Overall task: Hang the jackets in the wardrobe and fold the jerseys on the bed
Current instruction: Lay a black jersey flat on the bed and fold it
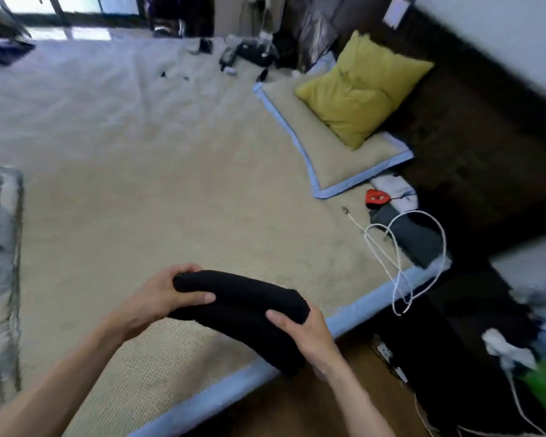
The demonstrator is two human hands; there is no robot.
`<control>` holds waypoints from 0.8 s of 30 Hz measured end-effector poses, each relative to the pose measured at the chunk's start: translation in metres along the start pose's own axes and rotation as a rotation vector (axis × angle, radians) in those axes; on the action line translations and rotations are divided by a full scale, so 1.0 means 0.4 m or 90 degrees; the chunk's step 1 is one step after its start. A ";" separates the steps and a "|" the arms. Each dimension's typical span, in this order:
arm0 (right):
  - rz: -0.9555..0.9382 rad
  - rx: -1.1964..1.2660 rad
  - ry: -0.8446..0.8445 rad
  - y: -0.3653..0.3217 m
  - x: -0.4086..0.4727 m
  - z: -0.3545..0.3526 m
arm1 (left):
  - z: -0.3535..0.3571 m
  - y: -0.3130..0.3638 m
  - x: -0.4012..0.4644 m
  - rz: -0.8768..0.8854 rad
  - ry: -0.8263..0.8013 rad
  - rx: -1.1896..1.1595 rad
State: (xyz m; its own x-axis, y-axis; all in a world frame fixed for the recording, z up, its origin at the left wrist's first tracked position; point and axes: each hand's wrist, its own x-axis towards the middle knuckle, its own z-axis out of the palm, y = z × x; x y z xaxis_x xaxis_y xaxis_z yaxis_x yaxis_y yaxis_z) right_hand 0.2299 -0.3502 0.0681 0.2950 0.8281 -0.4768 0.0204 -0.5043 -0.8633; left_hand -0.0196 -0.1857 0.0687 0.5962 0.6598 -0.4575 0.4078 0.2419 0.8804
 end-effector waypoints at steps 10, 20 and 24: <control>-0.238 0.040 0.418 -0.468 -0.610 -0.378 | 0.314 0.808 -0.163 0.368 -0.209 0.027; -0.154 0.186 0.854 -0.345 -1.189 -0.212 | 0.707 0.941 -0.388 0.627 -0.585 0.116; -0.099 0.258 0.960 -0.296 -1.383 -0.071 | 0.860 0.920 -0.543 0.614 -0.781 0.112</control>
State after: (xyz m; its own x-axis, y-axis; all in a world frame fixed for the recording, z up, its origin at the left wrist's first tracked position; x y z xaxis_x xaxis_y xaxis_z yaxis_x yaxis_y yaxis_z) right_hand 0.0913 -0.7556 0.4387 0.9657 -0.2597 0.0022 -0.0350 -0.1385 -0.9898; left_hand 0.2388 -0.4848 0.4489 0.8104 -0.4684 0.3520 -0.4239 -0.0540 0.9041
